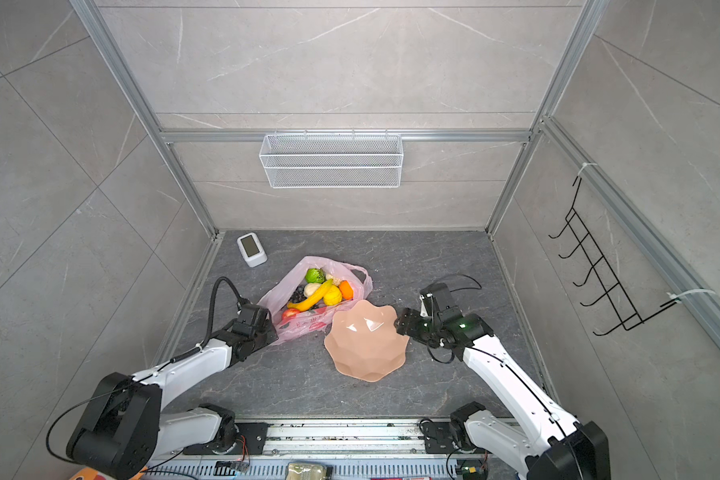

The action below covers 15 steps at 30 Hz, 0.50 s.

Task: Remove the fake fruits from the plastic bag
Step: 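Drag the peach bowl with the right gripper next to the pink bag, then release, then reach the right gripper into the bag and grasp the cream-coloured fruit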

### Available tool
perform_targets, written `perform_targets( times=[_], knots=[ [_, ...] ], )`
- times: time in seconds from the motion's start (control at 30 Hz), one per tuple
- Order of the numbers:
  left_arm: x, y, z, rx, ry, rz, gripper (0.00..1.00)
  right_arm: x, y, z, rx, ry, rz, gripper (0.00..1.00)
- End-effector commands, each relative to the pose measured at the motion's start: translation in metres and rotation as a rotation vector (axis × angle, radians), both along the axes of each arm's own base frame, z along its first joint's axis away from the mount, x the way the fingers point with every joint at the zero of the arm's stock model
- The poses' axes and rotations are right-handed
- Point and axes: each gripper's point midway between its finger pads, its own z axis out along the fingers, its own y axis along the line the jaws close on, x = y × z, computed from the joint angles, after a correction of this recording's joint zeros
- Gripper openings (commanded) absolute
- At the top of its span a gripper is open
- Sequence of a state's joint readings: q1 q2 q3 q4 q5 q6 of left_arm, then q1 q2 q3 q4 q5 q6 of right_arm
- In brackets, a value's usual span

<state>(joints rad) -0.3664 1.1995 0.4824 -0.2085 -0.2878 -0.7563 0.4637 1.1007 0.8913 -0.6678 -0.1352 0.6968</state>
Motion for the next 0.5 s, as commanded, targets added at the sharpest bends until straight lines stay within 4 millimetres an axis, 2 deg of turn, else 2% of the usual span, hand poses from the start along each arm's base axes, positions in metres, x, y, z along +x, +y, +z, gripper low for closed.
perform_targets(
  times=[0.0, 0.2, 0.3, 0.4, 0.47],
  knots=[
    [-0.010, 0.008, 0.016, 0.031, -0.044, 0.078, 0.00, 0.023, 0.027, 0.008, -0.093, -0.089, 0.062, 0.73],
    [-0.008, -0.016, 0.014, 0.019, -0.022, -0.066, 0.00, 0.053, 0.123, 0.015, -0.075, -0.167, 0.197, 0.72],
    [-0.005, -0.029, 0.009, 0.004, -0.011, -0.129, 0.00, 0.067, 0.163, 0.015, -0.040, -0.178, 0.211, 0.71],
    [-0.004, -0.033, 0.005, -0.006, -0.012, -0.138, 0.00, 0.084, 0.189, 0.011, -0.032, -0.186, 0.178, 0.70],
    [-0.003, -0.032, 0.006, -0.005, -0.017, -0.135, 0.00, 0.099, 0.196, 0.005, -0.050, -0.193, 0.138, 0.69]
  ],
)
